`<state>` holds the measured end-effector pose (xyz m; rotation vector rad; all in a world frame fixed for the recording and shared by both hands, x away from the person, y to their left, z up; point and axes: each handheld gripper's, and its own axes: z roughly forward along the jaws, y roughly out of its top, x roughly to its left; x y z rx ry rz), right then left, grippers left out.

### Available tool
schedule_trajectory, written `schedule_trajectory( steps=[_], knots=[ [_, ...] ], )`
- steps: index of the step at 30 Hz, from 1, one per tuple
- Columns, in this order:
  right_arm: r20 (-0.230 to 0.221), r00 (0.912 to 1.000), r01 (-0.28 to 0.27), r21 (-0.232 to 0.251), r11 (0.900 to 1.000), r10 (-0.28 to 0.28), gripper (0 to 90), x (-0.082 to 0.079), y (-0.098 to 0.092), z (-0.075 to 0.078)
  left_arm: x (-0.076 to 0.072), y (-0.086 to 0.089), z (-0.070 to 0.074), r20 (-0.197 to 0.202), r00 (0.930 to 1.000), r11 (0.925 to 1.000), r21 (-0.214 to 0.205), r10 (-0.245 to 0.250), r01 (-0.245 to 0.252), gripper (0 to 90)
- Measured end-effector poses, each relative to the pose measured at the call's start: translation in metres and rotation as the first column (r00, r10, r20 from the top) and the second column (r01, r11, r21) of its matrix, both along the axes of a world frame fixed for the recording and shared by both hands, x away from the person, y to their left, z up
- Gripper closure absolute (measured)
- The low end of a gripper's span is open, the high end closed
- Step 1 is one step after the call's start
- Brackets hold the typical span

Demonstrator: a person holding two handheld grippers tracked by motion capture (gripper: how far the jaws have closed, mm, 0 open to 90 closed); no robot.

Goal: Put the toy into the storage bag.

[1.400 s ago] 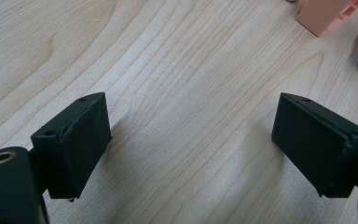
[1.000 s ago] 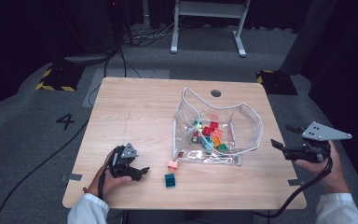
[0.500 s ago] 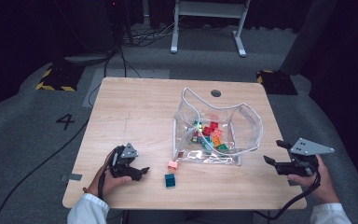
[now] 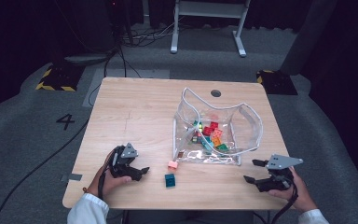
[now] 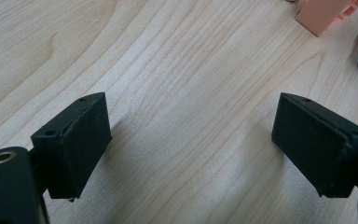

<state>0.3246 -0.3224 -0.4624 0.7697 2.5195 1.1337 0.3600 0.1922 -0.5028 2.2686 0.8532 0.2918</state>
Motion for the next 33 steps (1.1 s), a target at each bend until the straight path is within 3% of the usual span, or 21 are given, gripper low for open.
schedule_trajectory(
  steps=[8,11,15,19,22,23,24,30,31,33],
  knots=[
    [-0.036,0.9931,-0.112,-0.017,0.9935,0.112,26.4,0.000,0.043,-0.020,0.000,0.000,0.000,0.000,1.0000,1.0000,0.000,0.000,0.000,11.7],
    [-0.064,0.9913,-0.116,-0.010,0.9932,0.115,26.9,-0.002,0.056,-0.022,0.000,0.000,0.000,0.002,1.0000,1.0000,0.000,0.002,-0.002,11.7],
    [-0.050,0.9851,-0.165,-0.007,0.9862,0.165,27.8,-0.001,0.074,-0.025,0.000,0.000,0.000,0.003,1.0000,1.0000,0.000,0.002,-0.002,11.7],
    [-0.054,0.9757,-0.214,-0.015,0.9768,0.213,28.7,-0.003,0.100,-0.029,0.000,0.000,0.000,0.001,1.0000,1.0000,-0.001,0.002,-0.002,11.7],
    [-0.042,0.9626,-0.269,-0.023,0.9630,0.268,29.1,-0.003,0.119,-0.033,0.000,0.000,0.000,0.002,1.0000,1.0000,0.000,0.002,-0.002,11.7],
    [-0.056,0.9608,-0.273,-0.028,0.9615,0.271,29.3,-0.004,0.125,-0.034,0.000,0.000,0.000,0.002,1.0000,1.0000,0.002,0.000,0.000,11.7],
    [-0.044,0.9531,-0.301,-0.023,0.9534,0.300,29.4,-0.003,0.132,-0.037,0.000,0.000,0.000,0.001,1.0000,1.0000,0.000,0.002,-0.002,11.7],
    [-0.021,0.9358,-0.352,-0.020,0.9357,0.352,29.0,0.001,0.161,-0.040,0.000,0.000,0.000,0.001,1.0000,1.0000,-0.001,0.002,-0.002,11.7],
    [-0.027,0.9418,-0.335,-0.003,0.9421,0.335,28.4,0.000,0.168,-0.041,0.000,0.000,0.000,0.001,1.0000,1.0000,0.001,0.000,0.000,11.7],
    [-0.024,0.9405,-0.339,0.011,0.9408,0.339,27.7,0.001,0.178,-0.042,0.000,0.000,0.000,0.001,1.0000,1.0000,0.000,0.000,0.000,11.7]
  ],
)
